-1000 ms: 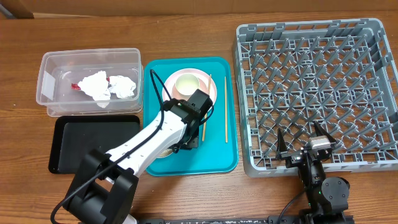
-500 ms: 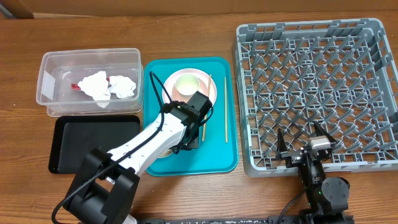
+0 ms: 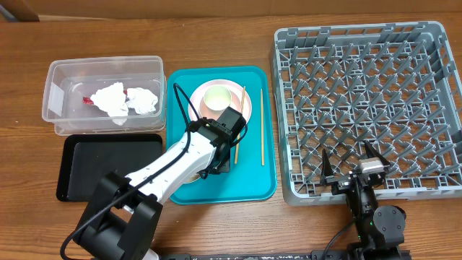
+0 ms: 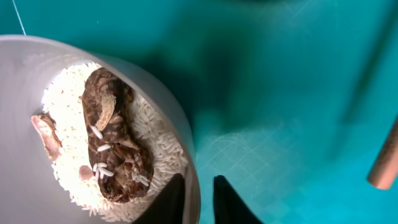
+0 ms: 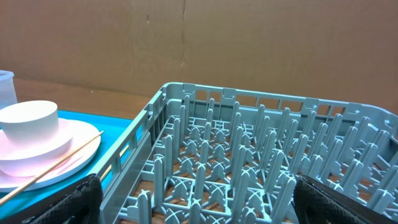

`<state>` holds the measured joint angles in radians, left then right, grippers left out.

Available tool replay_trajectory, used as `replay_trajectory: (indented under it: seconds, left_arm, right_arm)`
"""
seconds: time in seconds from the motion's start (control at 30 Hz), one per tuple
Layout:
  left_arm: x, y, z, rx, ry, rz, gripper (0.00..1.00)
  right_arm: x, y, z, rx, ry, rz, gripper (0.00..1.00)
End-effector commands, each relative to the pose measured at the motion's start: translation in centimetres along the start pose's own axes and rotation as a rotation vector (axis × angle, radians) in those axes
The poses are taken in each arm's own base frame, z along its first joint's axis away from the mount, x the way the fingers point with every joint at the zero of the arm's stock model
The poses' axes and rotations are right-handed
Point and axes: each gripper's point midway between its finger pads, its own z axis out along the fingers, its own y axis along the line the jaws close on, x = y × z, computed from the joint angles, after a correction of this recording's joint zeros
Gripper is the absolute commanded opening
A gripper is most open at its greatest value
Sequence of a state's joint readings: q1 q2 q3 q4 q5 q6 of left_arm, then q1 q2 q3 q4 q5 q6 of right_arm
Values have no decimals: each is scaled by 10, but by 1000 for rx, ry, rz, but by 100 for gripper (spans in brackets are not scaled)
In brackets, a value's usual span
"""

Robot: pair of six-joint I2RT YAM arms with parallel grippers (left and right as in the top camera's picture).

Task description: Sort waste into correct bins and load items into the dishwasher

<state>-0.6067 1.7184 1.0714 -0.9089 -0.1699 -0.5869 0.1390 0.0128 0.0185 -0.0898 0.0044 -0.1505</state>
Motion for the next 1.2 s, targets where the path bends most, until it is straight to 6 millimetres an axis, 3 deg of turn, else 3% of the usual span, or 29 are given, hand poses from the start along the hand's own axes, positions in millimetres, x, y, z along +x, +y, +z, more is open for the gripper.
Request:
replay_trajectory:
  seconds: [0.0,0.27,0.57,0.73,1.0,1.17]
  left_arm:
    - [0,6,5,-29,-1,-17,14]
    - [3,7,5,-32,11,-11,4]
    - [5,6,-1,-24,30,-9,4]
    - [-5,1,-22,2,19,54,4]
    - [-25,7,-72,28,16,104,4]
    - [-32,19,-85,40,25,88,4]
  right_arm:
    - [1,1,0,-5,-6,0,100]
    - [1,1,0,-5,-6,0,100]
    - [1,1,0,-4,-6,0,100]
    - [1,1,0,-5,-6,0,100]
    - [1,1,0,-5,-6,0,100]
    - [1,1,0,-5,-6,0,100]
